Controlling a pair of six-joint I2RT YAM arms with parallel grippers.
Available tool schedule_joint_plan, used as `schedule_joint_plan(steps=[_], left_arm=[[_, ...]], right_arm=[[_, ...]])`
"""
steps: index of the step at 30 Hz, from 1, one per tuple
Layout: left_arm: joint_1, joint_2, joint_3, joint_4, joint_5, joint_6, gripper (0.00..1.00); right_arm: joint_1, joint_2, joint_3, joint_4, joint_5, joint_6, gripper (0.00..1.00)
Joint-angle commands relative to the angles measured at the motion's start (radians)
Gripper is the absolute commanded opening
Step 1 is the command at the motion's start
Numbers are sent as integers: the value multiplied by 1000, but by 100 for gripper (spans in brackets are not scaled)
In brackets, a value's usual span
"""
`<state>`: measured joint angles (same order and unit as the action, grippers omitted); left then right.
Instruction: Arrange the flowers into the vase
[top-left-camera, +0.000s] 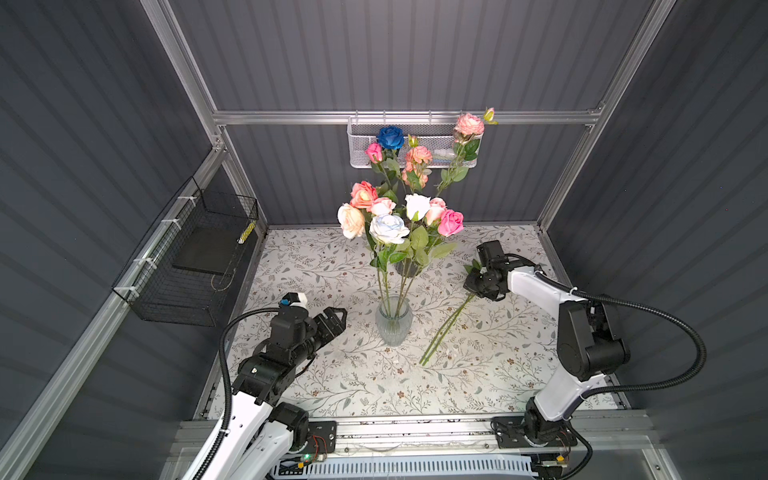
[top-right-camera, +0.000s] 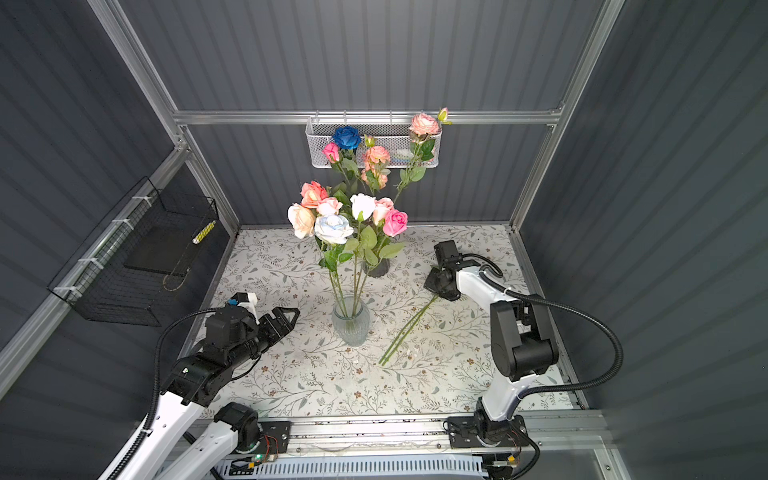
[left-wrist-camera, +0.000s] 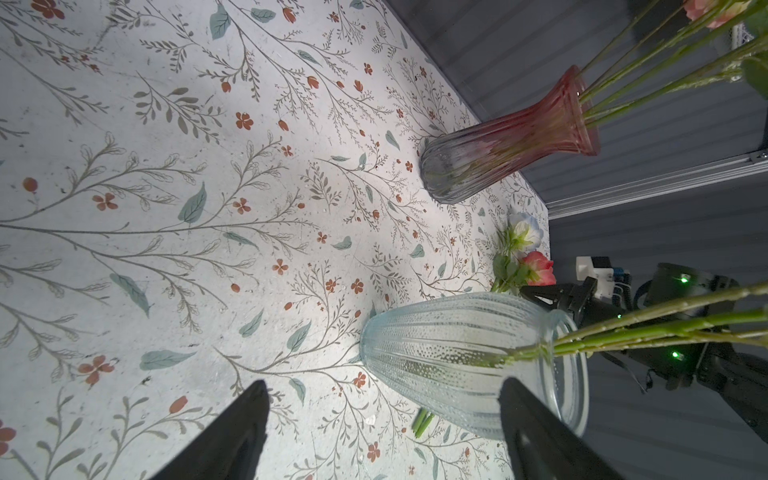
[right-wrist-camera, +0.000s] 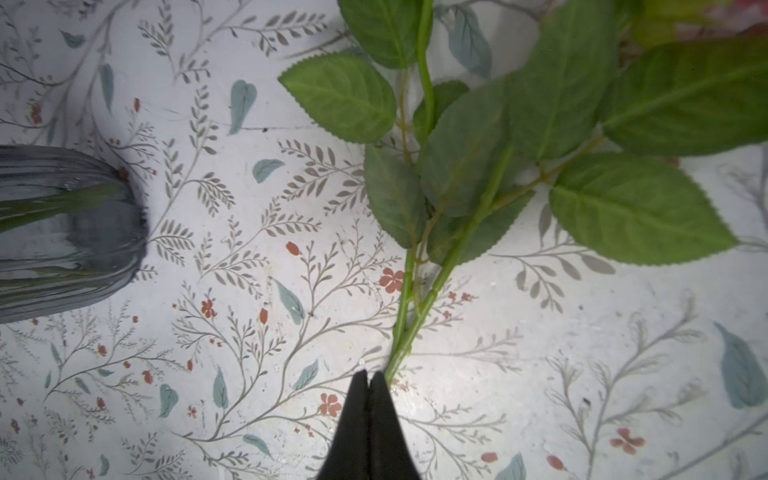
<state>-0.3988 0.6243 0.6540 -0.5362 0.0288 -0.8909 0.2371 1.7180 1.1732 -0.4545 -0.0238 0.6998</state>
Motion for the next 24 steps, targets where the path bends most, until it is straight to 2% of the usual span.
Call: schedule_joint_plan(steps=[1, 2, 3, 12, 16, 21, 24], left_arm=[[-2, 4, 26, 13, 22, 21, 88], [-3, 7, 26, 14, 26, 23, 88], [-3, 11, 25, 15, 29, 23, 88], [-2, -1, 26, 2, 30, 19, 88], [-3, -3, 26, -8, 23, 20, 88], [-2, 3, 27, -2, 24, 19, 88], [-2, 11, 30, -1, 23, 21, 88]], right_arm=[[1, 3, -13, -21, 12, -8, 21], [1, 17, -10, -30, 17, -9, 28], [-2, 34, -10, -33, 15, -9, 30], [-15, 135, 21, -31, 23, -13, 32], [-23, 152, 12, -22, 28, -6, 29], [-35, 156, 4, -5, 27, -3, 16], [-39, 149, 6, 3, 15, -2, 11]])
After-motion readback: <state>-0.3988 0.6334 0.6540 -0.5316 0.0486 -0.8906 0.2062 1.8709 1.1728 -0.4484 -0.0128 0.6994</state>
